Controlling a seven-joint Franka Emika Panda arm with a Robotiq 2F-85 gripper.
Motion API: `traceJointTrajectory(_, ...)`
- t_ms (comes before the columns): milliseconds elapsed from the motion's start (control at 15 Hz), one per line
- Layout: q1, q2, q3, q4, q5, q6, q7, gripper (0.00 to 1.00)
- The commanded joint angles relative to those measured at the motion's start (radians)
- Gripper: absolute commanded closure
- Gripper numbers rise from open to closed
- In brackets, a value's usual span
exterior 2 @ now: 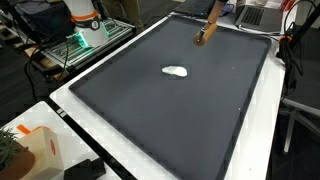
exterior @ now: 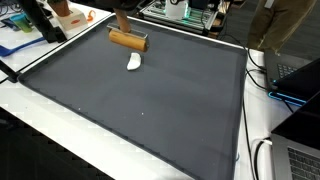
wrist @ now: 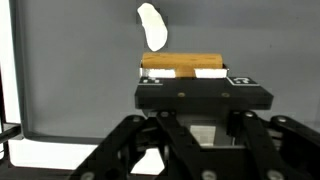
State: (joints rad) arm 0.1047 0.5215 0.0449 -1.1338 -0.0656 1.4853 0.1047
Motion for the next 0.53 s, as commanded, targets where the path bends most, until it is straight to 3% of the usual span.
traceJointTrajectory(0, 0.014, 0.068, -0.006, 0.105, -0.007, -0.026, 0.002, 0.78)
traceJointTrajectory(467, 0.050, 0.124, -0.005, 0.182, -0.060, -0.042, -0.048, 0.78)
